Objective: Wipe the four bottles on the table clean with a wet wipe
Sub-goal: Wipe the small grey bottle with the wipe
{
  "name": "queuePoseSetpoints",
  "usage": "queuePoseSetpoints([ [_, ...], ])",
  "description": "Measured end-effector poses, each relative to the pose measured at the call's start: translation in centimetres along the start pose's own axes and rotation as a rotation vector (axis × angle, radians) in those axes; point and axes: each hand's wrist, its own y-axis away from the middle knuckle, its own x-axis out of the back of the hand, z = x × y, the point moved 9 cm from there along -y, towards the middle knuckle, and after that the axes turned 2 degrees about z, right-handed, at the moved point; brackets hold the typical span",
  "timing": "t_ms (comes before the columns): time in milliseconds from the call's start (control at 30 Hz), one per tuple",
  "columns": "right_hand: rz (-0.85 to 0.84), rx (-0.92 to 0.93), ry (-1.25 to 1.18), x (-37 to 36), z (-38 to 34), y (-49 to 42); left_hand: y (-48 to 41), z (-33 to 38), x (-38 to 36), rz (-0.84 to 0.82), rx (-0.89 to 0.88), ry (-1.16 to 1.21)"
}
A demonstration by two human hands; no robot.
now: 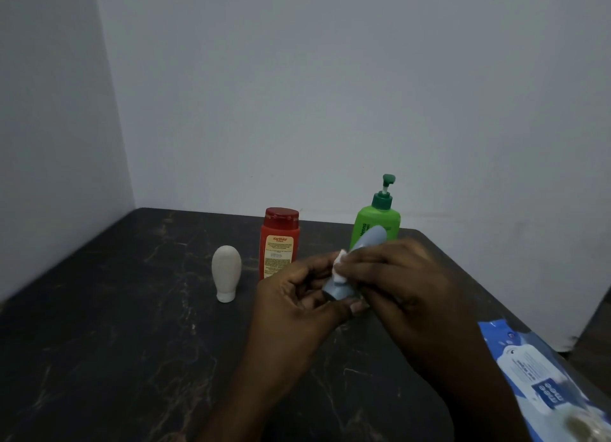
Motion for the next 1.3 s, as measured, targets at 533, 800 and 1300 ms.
queuePoseSetpoints([
  [533, 0.433, -0.66, -0.302, 1.7, 5.8, 2.2, -0.2, -1.3, 0.2, 0.097, 0.093, 0.247],
  [800, 0.37, -0.722, -0.723, -1.2, 5.1, 1.7, -0.2, -2.9, -0.2, 0.132, 0.246, 0.549],
  [1300, 0.183, -0.496, -0.415, 0.9, 4.7, 1.1, 0.5, -3.6, -0.8, 0.19, 0.535, 0.954],
])
